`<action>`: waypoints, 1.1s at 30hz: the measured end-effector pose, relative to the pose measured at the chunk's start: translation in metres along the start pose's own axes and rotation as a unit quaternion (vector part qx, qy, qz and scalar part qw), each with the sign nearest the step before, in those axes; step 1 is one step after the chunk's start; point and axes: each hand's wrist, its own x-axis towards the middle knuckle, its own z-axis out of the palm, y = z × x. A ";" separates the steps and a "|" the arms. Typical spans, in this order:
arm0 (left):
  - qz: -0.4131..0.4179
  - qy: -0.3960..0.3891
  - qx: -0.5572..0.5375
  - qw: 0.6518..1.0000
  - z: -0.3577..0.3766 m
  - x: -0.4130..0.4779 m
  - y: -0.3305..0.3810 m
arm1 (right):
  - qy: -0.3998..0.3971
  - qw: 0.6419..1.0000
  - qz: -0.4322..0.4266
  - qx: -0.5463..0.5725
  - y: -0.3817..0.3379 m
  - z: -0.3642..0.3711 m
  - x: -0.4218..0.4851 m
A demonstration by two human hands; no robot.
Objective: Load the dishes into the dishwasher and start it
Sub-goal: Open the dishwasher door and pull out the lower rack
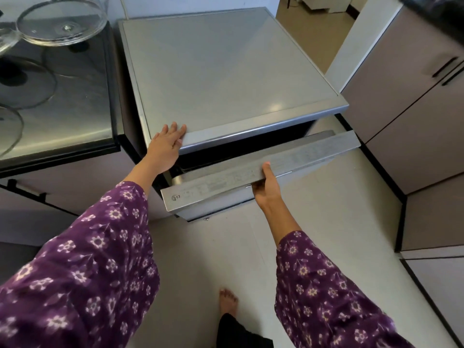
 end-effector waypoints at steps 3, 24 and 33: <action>-0.001 0.000 0.007 1.000 0.000 0.000 0.000 | 0.059 0.998 -0.003 -0.032 0.006 -0.021 -0.021; 0.036 0.051 0.084 0.994 0.013 0.006 -0.009 | 0.271 0.940 -0.014 -0.207 0.099 -0.245 -0.101; 0.068 0.278 0.107 0.952 0.058 -0.028 -0.010 | 0.243 0.940 -0.007 -0.239 0.119 -0.303 -0.104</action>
